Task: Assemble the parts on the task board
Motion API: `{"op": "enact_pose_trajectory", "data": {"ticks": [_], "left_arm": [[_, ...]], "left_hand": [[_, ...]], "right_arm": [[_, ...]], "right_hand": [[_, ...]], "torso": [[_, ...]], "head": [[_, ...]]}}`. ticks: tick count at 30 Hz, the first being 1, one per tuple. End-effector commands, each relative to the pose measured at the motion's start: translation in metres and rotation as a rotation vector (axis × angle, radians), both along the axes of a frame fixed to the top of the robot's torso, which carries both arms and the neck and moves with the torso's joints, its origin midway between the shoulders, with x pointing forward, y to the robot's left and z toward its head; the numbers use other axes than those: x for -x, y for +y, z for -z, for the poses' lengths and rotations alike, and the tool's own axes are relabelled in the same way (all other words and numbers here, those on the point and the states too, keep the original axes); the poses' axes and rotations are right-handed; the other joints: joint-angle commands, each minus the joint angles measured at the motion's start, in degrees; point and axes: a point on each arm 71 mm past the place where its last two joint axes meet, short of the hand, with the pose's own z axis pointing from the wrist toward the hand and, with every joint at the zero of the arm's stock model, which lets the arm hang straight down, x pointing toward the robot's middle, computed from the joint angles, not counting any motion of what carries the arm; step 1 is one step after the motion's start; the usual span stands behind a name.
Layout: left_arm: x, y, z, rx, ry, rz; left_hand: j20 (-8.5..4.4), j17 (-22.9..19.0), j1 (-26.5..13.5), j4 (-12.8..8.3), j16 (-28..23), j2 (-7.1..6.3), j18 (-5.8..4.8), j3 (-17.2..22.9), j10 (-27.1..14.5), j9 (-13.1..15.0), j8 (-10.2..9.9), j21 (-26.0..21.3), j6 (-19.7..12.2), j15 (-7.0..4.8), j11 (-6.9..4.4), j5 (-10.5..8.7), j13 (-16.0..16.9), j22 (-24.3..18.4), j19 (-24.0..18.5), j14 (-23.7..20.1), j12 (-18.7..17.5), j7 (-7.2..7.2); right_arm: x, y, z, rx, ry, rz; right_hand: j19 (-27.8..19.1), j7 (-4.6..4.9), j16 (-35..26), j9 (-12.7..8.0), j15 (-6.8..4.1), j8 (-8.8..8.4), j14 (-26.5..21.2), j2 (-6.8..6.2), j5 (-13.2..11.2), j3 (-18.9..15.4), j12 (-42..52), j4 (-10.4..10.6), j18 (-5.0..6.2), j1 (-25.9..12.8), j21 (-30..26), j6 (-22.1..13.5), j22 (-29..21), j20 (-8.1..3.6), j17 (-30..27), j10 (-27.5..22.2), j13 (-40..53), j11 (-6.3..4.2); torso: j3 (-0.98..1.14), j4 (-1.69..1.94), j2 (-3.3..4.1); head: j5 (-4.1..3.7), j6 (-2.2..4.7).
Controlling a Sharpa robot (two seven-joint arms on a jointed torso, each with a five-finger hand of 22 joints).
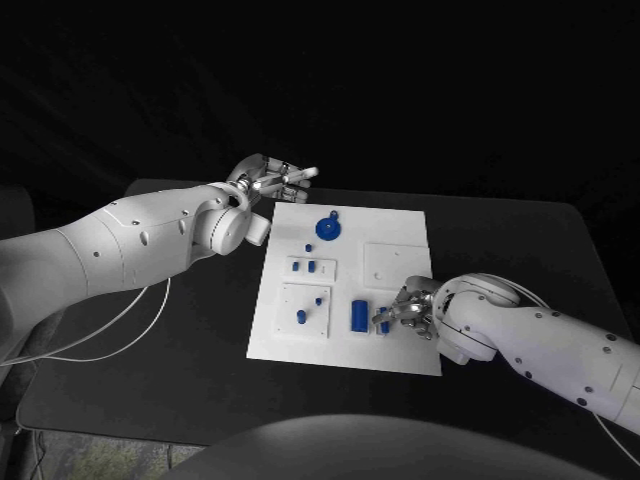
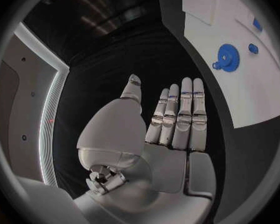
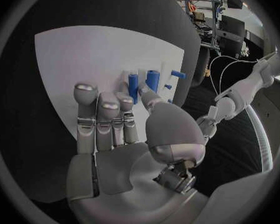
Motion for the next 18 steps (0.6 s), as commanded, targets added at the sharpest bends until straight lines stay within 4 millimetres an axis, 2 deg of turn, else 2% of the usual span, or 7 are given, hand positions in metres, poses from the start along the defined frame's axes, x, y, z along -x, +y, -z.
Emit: {"op": "enact_pose_trajectory", "data": {"ticks": [1, 18], "left_arm": [[0.0001, -0.0025, -0.0008, 0.004, -0.003, 0.015], [0.0001, -0.0025, -0.0008, 0.003, -0.003, 0.015]], "left_hand": [[0.12, 0.1, -0.1, 0.1, -0.2, 0.46, -0.59, -0.1, -0.3, 0.1, -0.2, 0.4, -0.3, 0.04, -0.07, 0.22, 0.1, -0.1, -0.3, -0.3, 0.3, -0.07], [0.13, 0.1, -0.1, 0.1, -0.2, 0.46, -0.59, -0.1, -0.4, 0.1, -0.2, 0.4, -0.4, 0.04, -0.06, 0.21, 0.1, -0.2, -0.3, -0.3, 0.3, -0.05]], "right_arm": [[0.0021, 0.0032, 0.0003, -0.01, 0.008, -0.026], [0.0043, 0.0046, -0.0002, -0.016, 0.013, -0.032]], "right_hand": [[3.0, 0.06, -0.2, 0.1, -0.34, -0.07, 0.3, 0.24, -0.3, 0.0, -0.2, -0.4, -1.11, 0.0, 0.0, 0.4, 0.0, -0.3, 0.1, 0.3, 0.1, -0.09], [3.0, 0.05, -0.3, 0.1, -0.32, -0.08, 0.2, 0.28, -0.3, 0.0, -0.1, -0.4, -1.11, -0.2, 0.0, 0.4, 0.0, -0.28, 0.1, 0.4, 0.1, -0.09]], "torso": [[0.0, -0.02, 0.0], [-0.03, 0.02, -0.01]], "head": [[-0.01, 0.0], [0.01, 0.0]]}}
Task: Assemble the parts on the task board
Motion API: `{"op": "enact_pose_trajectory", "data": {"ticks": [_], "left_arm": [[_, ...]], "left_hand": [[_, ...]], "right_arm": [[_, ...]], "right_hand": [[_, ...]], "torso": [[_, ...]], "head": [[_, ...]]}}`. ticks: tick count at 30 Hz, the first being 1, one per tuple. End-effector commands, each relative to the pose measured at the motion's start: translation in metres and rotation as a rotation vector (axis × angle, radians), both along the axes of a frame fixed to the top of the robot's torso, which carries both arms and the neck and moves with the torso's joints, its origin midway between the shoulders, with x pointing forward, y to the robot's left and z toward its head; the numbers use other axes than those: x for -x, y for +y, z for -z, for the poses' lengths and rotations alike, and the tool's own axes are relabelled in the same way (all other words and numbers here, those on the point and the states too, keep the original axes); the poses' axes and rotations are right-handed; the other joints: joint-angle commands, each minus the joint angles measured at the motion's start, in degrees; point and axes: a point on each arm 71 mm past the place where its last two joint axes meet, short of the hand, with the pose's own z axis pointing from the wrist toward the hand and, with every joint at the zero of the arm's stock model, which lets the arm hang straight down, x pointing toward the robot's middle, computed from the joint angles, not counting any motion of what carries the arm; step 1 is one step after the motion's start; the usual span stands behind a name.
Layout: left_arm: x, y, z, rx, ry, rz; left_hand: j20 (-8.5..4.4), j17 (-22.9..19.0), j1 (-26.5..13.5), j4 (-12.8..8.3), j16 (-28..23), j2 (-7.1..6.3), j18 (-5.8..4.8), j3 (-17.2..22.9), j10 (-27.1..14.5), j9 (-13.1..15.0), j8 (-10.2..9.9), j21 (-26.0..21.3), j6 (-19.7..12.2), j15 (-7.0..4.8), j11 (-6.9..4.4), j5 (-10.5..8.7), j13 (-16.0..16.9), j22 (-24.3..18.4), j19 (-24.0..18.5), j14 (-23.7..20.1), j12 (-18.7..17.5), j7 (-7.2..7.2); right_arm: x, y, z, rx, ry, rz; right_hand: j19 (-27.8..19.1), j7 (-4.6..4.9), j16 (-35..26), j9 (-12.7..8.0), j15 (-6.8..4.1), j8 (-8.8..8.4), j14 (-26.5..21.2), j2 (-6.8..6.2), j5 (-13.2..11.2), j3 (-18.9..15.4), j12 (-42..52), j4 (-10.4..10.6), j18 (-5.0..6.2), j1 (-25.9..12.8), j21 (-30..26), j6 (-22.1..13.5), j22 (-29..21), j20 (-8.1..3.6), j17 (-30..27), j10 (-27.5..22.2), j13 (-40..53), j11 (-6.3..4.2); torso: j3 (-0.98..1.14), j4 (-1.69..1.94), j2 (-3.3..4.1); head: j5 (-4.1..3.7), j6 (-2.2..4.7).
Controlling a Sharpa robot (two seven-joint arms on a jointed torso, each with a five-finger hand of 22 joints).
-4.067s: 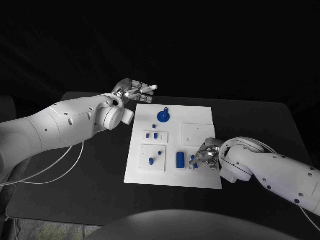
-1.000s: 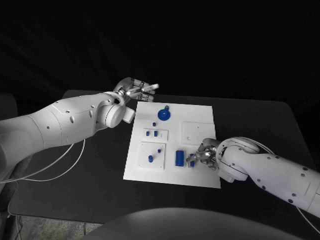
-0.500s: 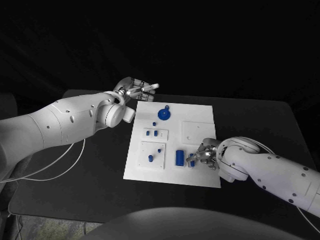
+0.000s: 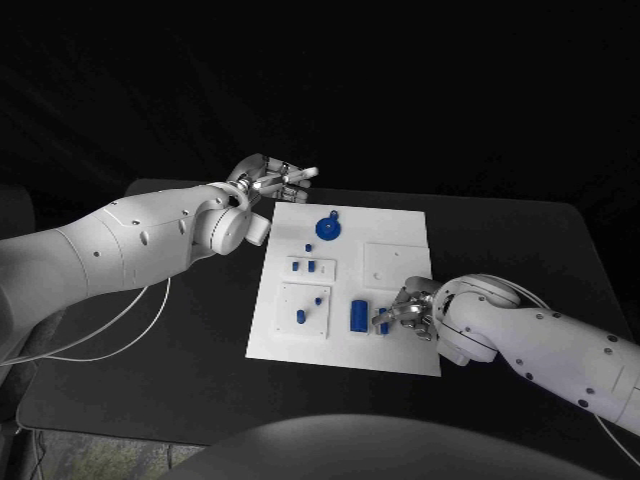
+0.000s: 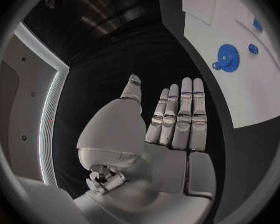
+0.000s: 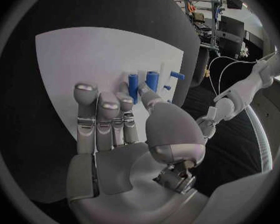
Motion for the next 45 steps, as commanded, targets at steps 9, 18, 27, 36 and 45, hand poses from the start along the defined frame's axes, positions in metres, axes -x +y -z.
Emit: {"op": "enact_pose_trajectory", "data": {"ticks": [9, 18, 27, 36, 45], "left_arm": [[0.0, -0.003, -0.001, 0.004, -0.003, 0.016], [0.0, -0.003, -0.001, 0.004, -0.002, 0.016], [0.0, -0.003, -0.001, 0.003, -0.002, 0.016], [0.0, -0.002, -0.001, 0.002, -0.001, 0.015], [-0.001, 0.001, -0.001, -0.001, -0.015, 0.002]], "left_hand": [[0.13, 0.1, -0.1, 0.1, -0.2, 0.46, -0.59, -0.1, -0.4, 0.1, -0.2, 0.2, -0.4, 0.04, -0.06, 0.21, 0.1, -0.1, -0.3, -0.3, 0.3, -0.05], [0.14, 0.1, -0.2, 0.2, -0.2, 0.42, -0.59, -0.1, -0.5, 0.1, -0.2, 0.2, -0.5, 0.07, -0.04, 0.22, 0.1, -0.1, -0.4, -0.3, 0.3, -0.03], [0.14, 0.1, -0.2, 0.2, -0.2, 0.42, -0.59, -0.1, -0.5, 0.1, -0.2, 0.2, -0.5, 0.07, -0.04, 0.22, 0.1, -0.1, -0.4, -0.3, 0.3, -0.03], [0.14, 0.1, -0.2, 0.2, -0.2, 0.42, -0.59, -0.1, -0.5, 0.1, -0.2, 0.2, -0.5, 0.07, -0.04, 0.22, 0.1, -0.1, -0.4, -0.3, 0.3, -0.03], [0.13, 0.1, -0.1, 0.3, -0.1, 0.34, -0.57, 0.0, -0.4, 0.1, -0.1, 0.3, -0.5, 0.02, -0.06, 0.23, 0.1, -0.2, -0.4, -0.2, 0.3, -0.04]], "right_arm": [[0.001, 0.003, 0.001, -0.015, 0.008, -0.016], [0.001, 0.002, 0.001, -0.019, 0.008, -0.013], [0.001, 0.002, 0.001, -0.022, 0.008, -0.014], [0.001, -0.002, 0.0, -0.026, -0.002, -0.004], [0.0, -0.022, -0.003, -0.07, -0.013, 0.023]], "right_hand": [[2.9, 0.08, -0.3, 0.0, -0.3, -0.07, 0.2, 0.31, -0.3, -0.2, -0.3, -0.2, -1.09, -0.6, -0.1, 0.4, -0.1, -0.29, 0.0, 0.3, 0.0, -0.07], [2.9, 0.53, -0.6, -0.1, -0.25, -0.07, 0.1, -1.16, -0.3, -2.7, -1.2, 2.9, -1.0, -4.2, -0.5, 0.2, -0.2, -0.31, -0.1, 0.0, -0.4, 0.19], [2.9, 0.58, -0.8, 0.2, -0.2, -0.05, 0.2, -2.51, -0.3, -4.9, -1.5, 7.5, -0.84, -2.6, -0.7, 0.1, -0.4, -0.21, 0.1, 0.0, -0.6, 0.24], [2.9, 0.46, -0.9, 0.2, -0.23, -0.04, 0.2, -1.72, -0.3, -4.1, -1.3, 6.5, -0.88, -1.4, -0.6, 0.1, -0.3, -0.24, 0.1, 0.1, -0.5, 0.16], [2.8, 1.38, -1.3, -0.6, -0.06, -0.27, 0.1, -5.91, -0.3, -0.9, -1.6, 8.1, -0.75, -2.1, -1.2, -2.4, -0.6, -0.16, 0.0, -0.5, -0.5, 0.65]], "torso": [[-0.01, 0.0, 0.01], [0.0, -0.01, 0.0], [0.02, 0.02, 0.01], [0.0, 0.0, 0.01], [0.08, -0.11, -0.1]], "head": [[0.01, 0.11], [0.03, 0.13], [0.02, 0.05], [0.01, 0.1], [-0.04, 0.9]]}}
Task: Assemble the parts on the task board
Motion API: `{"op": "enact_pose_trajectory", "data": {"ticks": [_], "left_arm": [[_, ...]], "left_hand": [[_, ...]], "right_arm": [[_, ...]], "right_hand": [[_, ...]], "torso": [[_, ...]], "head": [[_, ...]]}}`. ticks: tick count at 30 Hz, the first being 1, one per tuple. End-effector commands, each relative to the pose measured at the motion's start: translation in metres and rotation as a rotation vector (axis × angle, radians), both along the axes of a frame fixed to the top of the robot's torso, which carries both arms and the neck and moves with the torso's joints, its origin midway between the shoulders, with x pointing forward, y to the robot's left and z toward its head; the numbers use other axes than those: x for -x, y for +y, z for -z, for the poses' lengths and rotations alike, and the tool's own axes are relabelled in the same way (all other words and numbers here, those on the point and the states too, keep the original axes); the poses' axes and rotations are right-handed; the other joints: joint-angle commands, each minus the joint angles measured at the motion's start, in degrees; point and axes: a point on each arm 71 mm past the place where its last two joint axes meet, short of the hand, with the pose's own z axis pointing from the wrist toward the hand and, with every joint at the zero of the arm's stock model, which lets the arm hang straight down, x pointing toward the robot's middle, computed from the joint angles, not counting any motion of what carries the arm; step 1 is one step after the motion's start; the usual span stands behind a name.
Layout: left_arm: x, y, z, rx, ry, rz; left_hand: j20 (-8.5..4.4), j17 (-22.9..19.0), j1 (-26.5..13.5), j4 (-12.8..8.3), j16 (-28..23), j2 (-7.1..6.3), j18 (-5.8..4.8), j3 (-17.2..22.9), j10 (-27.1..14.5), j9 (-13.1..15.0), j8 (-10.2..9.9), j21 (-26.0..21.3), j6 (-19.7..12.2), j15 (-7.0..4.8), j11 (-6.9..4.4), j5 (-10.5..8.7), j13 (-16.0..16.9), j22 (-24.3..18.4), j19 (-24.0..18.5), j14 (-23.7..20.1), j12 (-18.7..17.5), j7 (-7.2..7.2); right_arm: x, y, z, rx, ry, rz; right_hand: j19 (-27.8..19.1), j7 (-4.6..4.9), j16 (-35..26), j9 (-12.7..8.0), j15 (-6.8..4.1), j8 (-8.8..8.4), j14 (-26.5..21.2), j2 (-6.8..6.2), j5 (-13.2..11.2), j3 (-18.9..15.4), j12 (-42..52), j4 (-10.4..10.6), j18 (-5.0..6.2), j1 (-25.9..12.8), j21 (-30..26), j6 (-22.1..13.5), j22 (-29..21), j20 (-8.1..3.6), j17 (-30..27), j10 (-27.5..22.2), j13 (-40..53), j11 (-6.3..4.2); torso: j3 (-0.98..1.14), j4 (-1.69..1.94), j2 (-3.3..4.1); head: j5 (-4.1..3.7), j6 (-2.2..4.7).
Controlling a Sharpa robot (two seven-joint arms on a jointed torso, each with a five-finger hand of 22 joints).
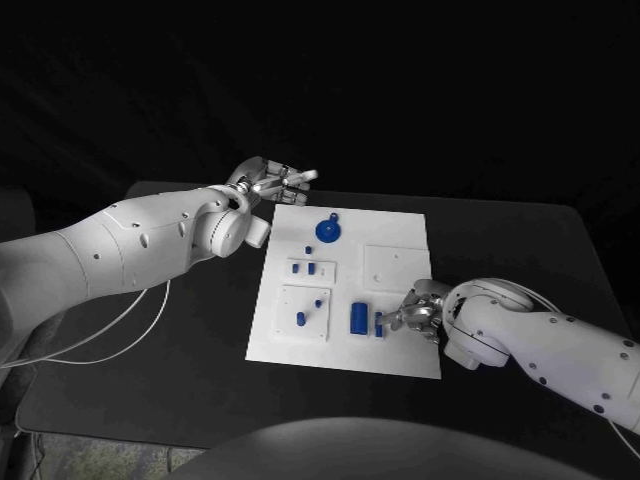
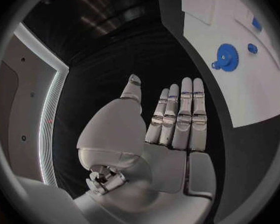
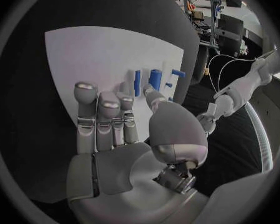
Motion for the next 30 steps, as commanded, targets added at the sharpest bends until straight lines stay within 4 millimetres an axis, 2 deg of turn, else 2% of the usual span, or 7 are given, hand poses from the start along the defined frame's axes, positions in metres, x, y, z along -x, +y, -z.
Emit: {"op": "enact_pose_trajectory", "data": {"ticks": [1, 10, 15, 17, 20, 26, 30], "left_arm": [[-0.001, 0.0, -0.002, 0.002, -0.02, 0.002], [-0.006, 0.007, -0.003, 0.025, -0.046, -0.064], [-0.011, 0.012, -0.001, 0.046, -0.043, -0.1], [-0.013, 0.014, 0.0, 0.058, -0.038, -0.111], [-0.017, 0.016, 0.001, 0.069, -0.03, -0.121], [-0.023, 0.02, 0.004, 0.085, -0.014, -0.142], [-0.028, 0.02, 0.005, 0.102, -0.004, -0.152]], "left_hand": [[0.11, 0.1, -0.1, 0.2, -0.1, 0.36, -0.57, 0.0, -0.3, 0.1, -0.1, 0.3, -0.4, -0.01, -0.1, 0.25, 0.1, 0.0, -0.3, -0.1, 0.3, -0.08], [-0.28, 0.2, 0.5, -0.7, -0.1, 1.22, -0.73, -0.4, 0.8, 0.1, -0.1, 0.6, 0.4, -0.42, -0.4, 0.54, 0.1, 0.0, 0.1, 1.2, 0.3, -0.36], [-0.86, 0.2, 1.3, -1.6, -0.2, 2.4, -1.21, -1.2, 1.6, 0.1, -0.1, 0.8, 0.9, -1.04, -0.75, 0.67, 0.1, 0.0, 0.4, 3.3, 0.2, -0.58], [-1.01, 0.0, 1.5, -1.8, -0.3, 2.73, -1.39, -1.4, 1.8, 0.1, -0.1, 0.9, 1.0, -1.14, -0.85, 0.68, 0.1, 0.0, 0.5, 3.6, 0.3, -0.64], [-0.79, -0.6, 2.2, -1.9, -0.4, 3.58, -1.14, -1.3, 1.9, 0.1, -0.1, 0.9, 1.8, -0.76, -1.01, 0.67, 0.1, -0.1, 0.6, 1.9, 0.3, -1.4], [1.1, -3.7, 2.7, -1.9, -0.5, 4.13, 0.14, -2.1, -2.3, 0.0, -0.4, -0.4, 0.7, 0.64, -0.25, 0.72, 0.0, -0.9, -1.1, -3.5, 0.2, -1.42], [2.01, -5.3, 2.5, -1.7, -0.5, 3.94, 0.7, -2.0, -3.7, -0.1, -0.5, -1.5, -0.5, 1.32, 0.12, 0.75, 0.0, -1.8, -1.9, -5.5, 0.1, -1.22]], "right_arm": [[0.0, -0.004, -0.004, -0.064, -0.007, -0.002], [-0.027, -0.034, -0.031, -0.319, -0.065, 0.029], [-0.063, -0.057, -0.05, -0.528, -0.202, 0.138], [-0.078, -0.07, -0.054, -0.586, -0.262, 0.206], [-0.095, -0.085, -0.055, -0.646, -0.334, 0.291], [-0.12, -0.104, -0.057, -0.813, -0.488, 0.458], [-0.13, -0.105, -0.06, -0.902, -0.562, 0.519]], "right_hand": [[2.8, 0.52, -0.3, -0.6, 0.19, -0.27, -0.1, -1.2, -0.1, 0.3, -0.2, 0.9, -0.72, -0.1, -0.5, -1.9, -0.1, -0.11, 0.0, -0.4, 0.0, 0.52], [2.5, 1.66, -1.3, -3.4, 0.72, -0.15, -0.8, -0.72, -0.1, -0.8, -0.4, 2.5, 0.01, 3.6, -2.3, -4.9, -0.5, 0.51, -0.5, -1.6, 0.0, 1.28], [-0.5, 2.33, -10.1, -4.2, 1.56, -0.12, -4.0, 4.6, 5.5, -6.4, -11.0, -3.3, 1.23, 6.5, -19.8, -6.3, -7.9, 1.64, -8.1, -6.8, -7.4, 2.12], [-0.8, 2.98, -16.8, -6.0, 2.29, -0.01, -4.5, 6.92, 4.4, -7.6, -17.7, -6.5, 1.3, 8.8, -25.5, -8.1, -14.3, 2.23, -13.6, -6.7, -16.8, 2.54], [-1.9, 3.62, -24.8, -8.3, 3.23, -0.24, -5.6, 7.95, 5.3, -7.2, -24.9, -8.3, 1.16, 9.4, -31.8, -8.8, -22.3, 3.48, -18.8, -7.4, -27.6, 3.29], [-19.6, 5.31, -50.2, -14.0, 9.76, -0.3, -12.0, 8.8, 7.9, -2.0, -44.9, -10.7, 1.71, 9.0, -32.6, -9.4, -47.2, 10.59, -39.2, -8.5, -60.2, 8.34], [-24.8, 5.02, -51.8, -16.2, 12.01, -0.2, -17.6, 8.35, 8.3, -1.4, -44.9, -10.5, 1.88, 7.9, -32.5, -9.6, -61.5, 13.86, -52.2, -12.1, -66.1, 9.58]], "torso": [[0.05, -0.13, -0.11], [0.17, -0.35, -0.84], [0.31, -0.63, -2.21], [0.35, -0.77, -3.05], [0.4, -0.96, -4.16], [0.86, -1.33, -5.85], [1.19, -1.5, -6.39]], "head": [[-0.12, 0.65], [-1.54, 4.26], [-2.53, 6.95], [-2.61, 8.25], [-2.5, 9.69], [-2.15, 11.87], [-2.03, 12.68]]}}
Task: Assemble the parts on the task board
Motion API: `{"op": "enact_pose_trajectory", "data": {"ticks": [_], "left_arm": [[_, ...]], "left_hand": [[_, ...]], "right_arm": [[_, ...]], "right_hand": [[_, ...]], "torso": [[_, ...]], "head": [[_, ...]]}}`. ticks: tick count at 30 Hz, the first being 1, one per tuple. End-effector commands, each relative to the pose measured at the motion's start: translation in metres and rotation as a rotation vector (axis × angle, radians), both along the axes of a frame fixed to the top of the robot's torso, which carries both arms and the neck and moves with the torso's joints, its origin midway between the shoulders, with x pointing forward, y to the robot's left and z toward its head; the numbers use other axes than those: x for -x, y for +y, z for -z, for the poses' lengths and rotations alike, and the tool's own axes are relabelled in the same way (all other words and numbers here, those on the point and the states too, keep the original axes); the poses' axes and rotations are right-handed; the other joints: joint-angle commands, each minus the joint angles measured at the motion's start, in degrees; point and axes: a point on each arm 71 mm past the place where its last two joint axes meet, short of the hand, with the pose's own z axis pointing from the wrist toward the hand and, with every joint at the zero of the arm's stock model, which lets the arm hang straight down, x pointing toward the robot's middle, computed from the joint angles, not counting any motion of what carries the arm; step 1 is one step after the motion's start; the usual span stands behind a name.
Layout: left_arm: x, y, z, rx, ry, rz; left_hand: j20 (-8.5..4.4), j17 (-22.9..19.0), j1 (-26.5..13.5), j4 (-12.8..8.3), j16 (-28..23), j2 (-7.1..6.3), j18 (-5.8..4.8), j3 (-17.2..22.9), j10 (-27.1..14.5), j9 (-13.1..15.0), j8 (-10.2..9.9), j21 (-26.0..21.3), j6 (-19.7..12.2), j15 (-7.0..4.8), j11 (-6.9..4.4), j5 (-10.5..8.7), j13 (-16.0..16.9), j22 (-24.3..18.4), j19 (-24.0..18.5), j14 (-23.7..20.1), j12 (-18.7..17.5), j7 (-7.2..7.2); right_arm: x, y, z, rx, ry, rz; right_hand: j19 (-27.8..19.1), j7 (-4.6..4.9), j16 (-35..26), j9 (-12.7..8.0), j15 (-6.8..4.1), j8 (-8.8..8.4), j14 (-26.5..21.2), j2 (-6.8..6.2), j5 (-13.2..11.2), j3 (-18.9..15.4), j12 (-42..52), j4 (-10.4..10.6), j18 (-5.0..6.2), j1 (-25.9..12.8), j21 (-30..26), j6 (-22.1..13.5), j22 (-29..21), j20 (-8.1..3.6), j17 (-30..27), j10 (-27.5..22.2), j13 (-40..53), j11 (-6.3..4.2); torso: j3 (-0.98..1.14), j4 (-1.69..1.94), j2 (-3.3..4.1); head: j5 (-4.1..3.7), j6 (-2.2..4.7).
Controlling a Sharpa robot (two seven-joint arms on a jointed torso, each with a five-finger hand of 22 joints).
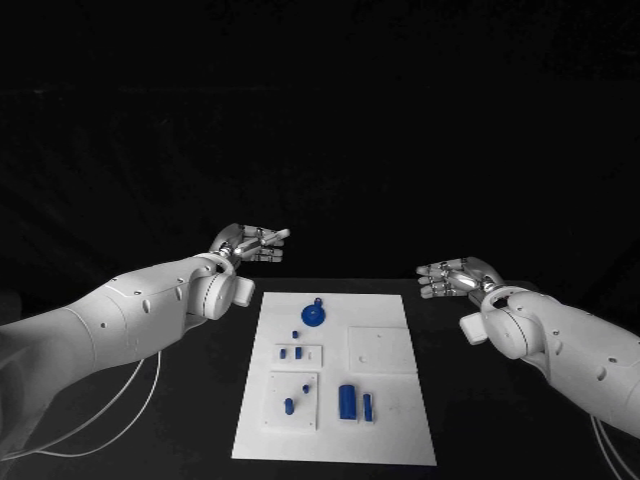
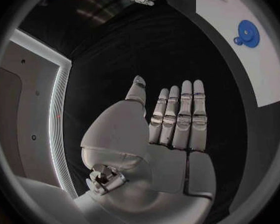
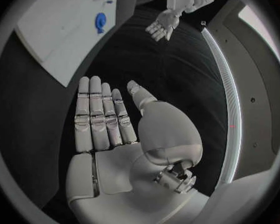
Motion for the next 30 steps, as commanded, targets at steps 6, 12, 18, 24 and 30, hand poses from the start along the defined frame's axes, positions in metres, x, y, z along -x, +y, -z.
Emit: {"op": "enact_pose_trajectory", "data": {"ticks": [6, 12, 18, 24, 30], "left_arm": [[-0.004, -0.005, 0.003, 0.075, 0.013, 0.0], [-0.003, -0.004, 0.003, 0.038, 0.013, -0.013], [0.007, -0.013, 0.004, 0.061, -0.003, -0.022], [0.03, -0.029, 0.003, 0.104, -0.032, -0.042], [0.058, -0.046, -0.002, 0.144, -0.059, -0.065]], "left_hand": [[1.25, -0.4, -0.3, 0.0, -0.3, 0.4, 1.1, -0.1, -0.9, -0.1, -0.1, -1.5, -1.0, 0.37, -0.3, 0.55, -0.1, -0.9, -0.9, -2.5, 0.1, 0.12], [-6.24, -4.1, -25.9, -1.7, -3.8, -3.06, -3.56, 8.7, -22.5, -3.7, -3.8, -7.4, -59.4, -6.8, -7.27, -3.71, -3.4, -5.1, -59.9, -24.4, -3.2, -6.82], [-6.24, -4.1, -73.5, -1.7, -3.8, -3.06, -3.56, 8.7, -62.6, -3.7, -3.8, -7.4, -59.4, -6.8, -7.27, -3.71, -3.4, -5.1, -59.9, -65.4, -3.2, -6.82], [-6.24, -4.1, -73.5, -1.7, -3.8, -3.06, -3.56, 8.7, -62.6, -3.7, -3.8, -7.4, -59.4, -6.8, -7.27, -3.71, -3.4, -5.1, -59.9, -65.4, -3.2, -6.82], [-6.24, -4.1, -73.5, -1.7, -3.8, -3.06, -3.56, 8.7, -62.6, -3.7, -3.8, -7.4, -59.4, -6.8, -7.27, -3.71, -3.4, -5.1, -59.9, -65.4, -3.2, -6.82]], "right_arm": [[-0.008, 0.0, -0.007, -0.192, -0.162, 0.087], [-0.008, 0.002, -0.005, -0.144, -0.113, 0.075], [-0.004, 0.013, -0.017, -0.168, -0.152, 0.079], [0.01, 0.034, -0.036, -0.215, -0.204, 0.092], [0.034, 0.054, -0.049, -0.256, -0.225, 0.112]], "right_hand": [[-4.1, -0.4, -0.4, -0.4, 1.62, -0.2, -5.0, 1.35, -0.6, -2.6, -0.3, 0.4, 2.76, 0.2, 0.4, -0.9, -12.7, 4.17, -10.1, -3.4, -0.6, 0.93], [-61.7, -7.27, -3.9, -3.9, -5.2, -3.76, -27.5, -1.75, -11.1, -12.9, -3.7, 9.5, -5.42, -22.6, -3.8, -60.1, -16.4, -5.5, -13.6, -25.4, -3.9, -6.39], [-61.7, -7.27, -3.9, -3.9, -5.2, -3.76, -68.6, -1.75, -11.1, -12.9, -3.7, 9.5, -5.42, -65.8, -3.8, -60.1, -16.4, -5.5, -13.6, -65.6, -3.9, -6.39], [-61.7, -7.27, -3.9, -3.9, -5.2, -3.76, -68.6, -1.75, -11.1, -12.9, -3.7, 9.5, -5.42, -65.8, -3.8, -60.1, -16.4, -5.5, -13.6, -65.6, -3.9, -6.39], [-61.7, -7.27, -3.9, -3.9, -5.2, -3.76, -68.6, -1.75, -11.1, -12.9, -3.7, 9.5, -5.42, -65.8, -3.8, -60.1, -16.4, -5.5, -13.6, -65.6, -3.9, -6.39]], "torso": [[0.5, -0.29, -1.37], [0.38, -0.09, -1.31], [0.0, 1.14, -2.92], [-0.29, 2.12, -4.19], [-0.31, 2.16, -4.25]], "head": [[0.45, 1.7], [0.1, 1.59], [-2.18, 2.19], [-4.0, 2.68], [-4.08, 2.7]]}}
